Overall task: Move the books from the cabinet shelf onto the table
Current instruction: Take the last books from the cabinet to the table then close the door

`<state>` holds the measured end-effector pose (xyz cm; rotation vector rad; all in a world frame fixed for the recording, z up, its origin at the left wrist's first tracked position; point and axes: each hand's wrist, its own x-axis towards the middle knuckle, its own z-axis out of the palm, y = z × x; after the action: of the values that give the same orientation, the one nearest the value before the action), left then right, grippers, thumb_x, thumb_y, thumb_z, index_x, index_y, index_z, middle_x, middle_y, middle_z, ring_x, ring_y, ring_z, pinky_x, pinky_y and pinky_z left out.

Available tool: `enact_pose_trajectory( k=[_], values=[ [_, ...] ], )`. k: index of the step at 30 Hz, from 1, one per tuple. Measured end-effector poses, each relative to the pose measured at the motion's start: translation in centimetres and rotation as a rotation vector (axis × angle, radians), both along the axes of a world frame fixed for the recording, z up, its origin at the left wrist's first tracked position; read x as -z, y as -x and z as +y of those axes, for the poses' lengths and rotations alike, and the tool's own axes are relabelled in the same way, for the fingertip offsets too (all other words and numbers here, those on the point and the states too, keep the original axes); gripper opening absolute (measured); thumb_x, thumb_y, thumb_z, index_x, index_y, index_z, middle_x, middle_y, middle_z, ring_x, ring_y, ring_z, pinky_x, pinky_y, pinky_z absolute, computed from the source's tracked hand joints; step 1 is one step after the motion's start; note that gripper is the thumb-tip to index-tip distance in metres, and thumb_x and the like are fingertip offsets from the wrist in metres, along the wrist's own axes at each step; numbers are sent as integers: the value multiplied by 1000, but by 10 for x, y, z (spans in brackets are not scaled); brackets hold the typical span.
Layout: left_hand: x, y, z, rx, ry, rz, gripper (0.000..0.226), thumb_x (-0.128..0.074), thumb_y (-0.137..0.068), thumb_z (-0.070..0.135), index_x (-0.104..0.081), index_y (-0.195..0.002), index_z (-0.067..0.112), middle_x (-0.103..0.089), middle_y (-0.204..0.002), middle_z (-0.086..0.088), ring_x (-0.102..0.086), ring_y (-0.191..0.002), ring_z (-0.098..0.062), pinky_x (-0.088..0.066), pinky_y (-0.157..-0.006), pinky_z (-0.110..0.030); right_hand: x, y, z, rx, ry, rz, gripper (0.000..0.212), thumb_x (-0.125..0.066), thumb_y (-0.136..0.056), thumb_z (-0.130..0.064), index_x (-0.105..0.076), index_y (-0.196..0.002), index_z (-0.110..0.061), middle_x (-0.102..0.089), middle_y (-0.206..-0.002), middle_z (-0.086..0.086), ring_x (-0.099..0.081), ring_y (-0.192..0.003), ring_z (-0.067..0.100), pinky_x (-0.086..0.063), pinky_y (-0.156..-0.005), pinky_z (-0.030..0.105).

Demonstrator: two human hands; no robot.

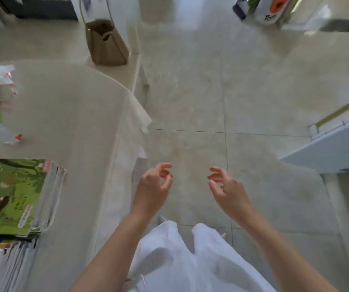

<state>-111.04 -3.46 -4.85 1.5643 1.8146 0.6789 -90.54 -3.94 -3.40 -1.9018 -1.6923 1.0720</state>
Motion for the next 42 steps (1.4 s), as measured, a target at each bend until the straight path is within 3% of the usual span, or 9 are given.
enact_pose_trajectory(
  k=[6, 11, 16, 20, 24, 36, 40, 42],
  values=[
    [9, -114, -5, 176, -16, -18, 21, -62, -86, 12, -68, -105, 21, -72, -82, 4, -65, -77, -8, -51, -74, -25, -1, -111, -45, 163, 12, -9, 35, -52, -92, -12, -52, -128, -10, -68, -108, 3, -63, -102, 18, -48, -91, 31],
    [21, -231, -41, 315, 116, -81, 20, -62, -88, 12, -68, -104, 21, -71, -83, 7, -64, -78, -2, -47, -73, -16, -3, -212, -92, 318, 27, -12, 34, -53, -93, -14, -53, -127, -12, -66, -107, -1, -61, -102, 15, -43, -86, 23],
    [26, -339, -61, 473, 222, -157, 20, -62, -87, 7, -69, -101, 21, -71, -81, 4, -65, -78, -7, -53, -76, -26, -7, -301, -132, 521, 22, -11, 30, -54, -92, -13, -57, -122, -14, -67, -105, -3, -62, -101, 13, -45, -86, 24],
    [24, -413, -58, 613, 245, -187, 24, -62, -86, 7, -68, -99, 26, -71, -80, 4, -65, -78, -4, -54, -75, -26, -8, -351, -155, 681, 22, 20, 30, -55, -92, -13, -57, -122, -16, -66, -106, -4, -61, -102, 10, -44, -89, 23],
    [26, -479, -42, 748, 268, -173, 27, -60, -85, 6, -68, -104, 24, -71, -82, 1, -66, -81, -9, -54, -79, -30, -5, -395, -164, 849, 27, 43, 30, -55, -92, -12, -57, -122, -14, -66, -106, -2, -60, -103, 10, -43, -90, 21],
    [33, -646, 66, 1000, 220, -51, 27, -54, -88, 8, -65, -107, 24, -71, -85, 5, -65, -82, -8, -47, -74, -21, -3, -541, -121, 1169, 43, -4, 30, -55, -93, -17, -57, -124, -14, -66, -106, -4, -59, -106, 9, -42, -92, 20],
    [28, -711, 95, 1116, 185, -24, 28, -53, -87, 8, -65, -107, 23, -71, -85, 8, -65, -77, -10, -48, -71, -20, -3, -587, -109, 1265, 28, -43, 28, -56, -92, -15, -58, -121, -13, -66, -101, -5, -57, -97, 7, -34, -81, 10],
    [27, -744, 102, 1160, 170, -22, 28, -54, -87, 7, -65, -108, 21, -70, -86, 7, -64, -77, -10, -51, -72, -23, -3, -610, -108, 1310, 24, -48, 27, -57, -92, -13, -59, -119, -12, -67, -101, -4, -57, -95, 9, -35, -81, 11]
  ],
)
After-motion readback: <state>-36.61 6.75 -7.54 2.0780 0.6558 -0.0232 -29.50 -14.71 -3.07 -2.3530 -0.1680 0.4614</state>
